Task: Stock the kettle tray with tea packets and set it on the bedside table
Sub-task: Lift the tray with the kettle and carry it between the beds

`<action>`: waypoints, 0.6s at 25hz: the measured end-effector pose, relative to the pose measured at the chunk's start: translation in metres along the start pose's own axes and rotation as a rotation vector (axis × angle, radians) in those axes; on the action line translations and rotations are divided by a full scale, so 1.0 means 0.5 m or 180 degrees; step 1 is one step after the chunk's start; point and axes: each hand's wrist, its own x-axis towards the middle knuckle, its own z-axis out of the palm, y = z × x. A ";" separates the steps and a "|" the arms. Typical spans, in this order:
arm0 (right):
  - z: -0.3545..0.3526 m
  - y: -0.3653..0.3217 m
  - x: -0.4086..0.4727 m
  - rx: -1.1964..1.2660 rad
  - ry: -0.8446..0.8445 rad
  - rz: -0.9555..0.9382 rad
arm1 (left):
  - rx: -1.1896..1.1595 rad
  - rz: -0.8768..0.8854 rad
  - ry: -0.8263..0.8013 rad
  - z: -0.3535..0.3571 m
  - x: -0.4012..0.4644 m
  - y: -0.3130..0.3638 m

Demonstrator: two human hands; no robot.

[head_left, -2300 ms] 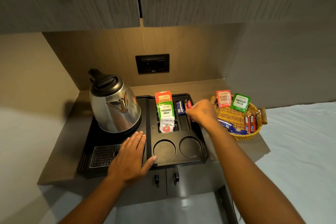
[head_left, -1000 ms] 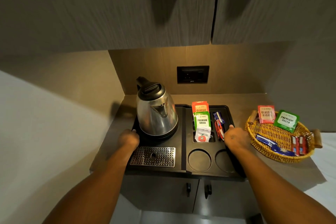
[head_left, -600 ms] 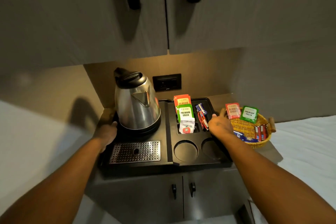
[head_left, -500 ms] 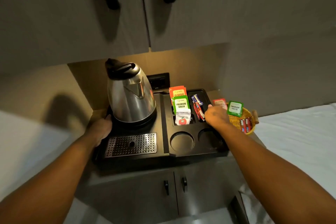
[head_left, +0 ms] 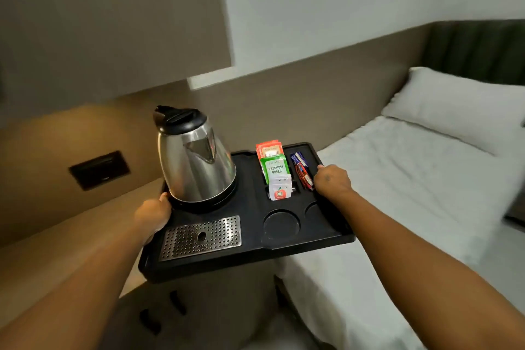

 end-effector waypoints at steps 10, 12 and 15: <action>-0.688 0.705 -0.106 -0.0107 0.1574 0.1489 | 0.0331 0.1870 -0.1143 0.600 -0.445 0.566; -0.792 0.803 -0.141 -0.0091 0.1918 0.1742 | 0.0386 0.2145 -0.1256 0.685 -0.545 0.677; -0.924 0.933 -0.169 -0.0095 0.2260 0.2189 | 0.0533 0.2523 -0.1432 0.814 -0.683 0.821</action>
